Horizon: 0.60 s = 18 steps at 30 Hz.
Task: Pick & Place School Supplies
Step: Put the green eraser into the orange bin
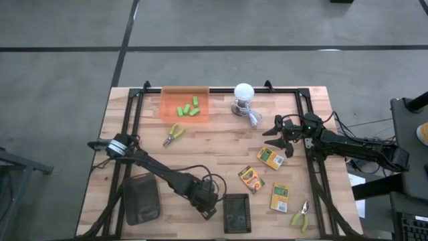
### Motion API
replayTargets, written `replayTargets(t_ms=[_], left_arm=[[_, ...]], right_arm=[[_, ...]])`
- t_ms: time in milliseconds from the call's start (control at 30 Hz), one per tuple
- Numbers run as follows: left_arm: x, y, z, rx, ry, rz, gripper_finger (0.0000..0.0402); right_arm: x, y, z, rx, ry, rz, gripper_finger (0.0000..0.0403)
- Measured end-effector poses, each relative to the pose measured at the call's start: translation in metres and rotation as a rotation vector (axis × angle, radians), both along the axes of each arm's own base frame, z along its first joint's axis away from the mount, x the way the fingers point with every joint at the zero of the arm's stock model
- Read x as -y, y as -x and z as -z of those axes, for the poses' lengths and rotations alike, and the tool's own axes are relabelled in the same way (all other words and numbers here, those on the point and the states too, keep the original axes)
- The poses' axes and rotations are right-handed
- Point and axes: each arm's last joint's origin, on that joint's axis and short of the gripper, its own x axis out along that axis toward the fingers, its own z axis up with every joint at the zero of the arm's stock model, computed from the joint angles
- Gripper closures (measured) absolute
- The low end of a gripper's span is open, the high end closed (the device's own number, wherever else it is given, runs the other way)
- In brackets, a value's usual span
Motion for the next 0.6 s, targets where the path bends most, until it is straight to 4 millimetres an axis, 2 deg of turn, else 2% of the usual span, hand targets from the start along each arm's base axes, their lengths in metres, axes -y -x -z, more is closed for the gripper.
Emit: replayTargets(t_ms=[233,333,500,600], left_arm=[[-0.003,0.01,-0.001,-0.092,0.008,0.013,0.0325],[-0.004,0.011,-0.011,-0.06,-0.01,0.014,0.0324],[-0.007,0.007,-0.05,0.156,-0.093,0.017,0.0324],[-0.008,0.005,-0.062,0.239,-0.136,0.014,0.0324]], right_arm=[[0.0,0.0,0.0,0.0,0.0,0.0,0.0225],[0.0,0.0,0.0,0.0,0.0,0.0,0.0225],[0.0,0.0,0.0,0.0,0.0,0.0,0.0225],[0.0,0.0,0.0,0.0,0.0,0.0,0.0225]])
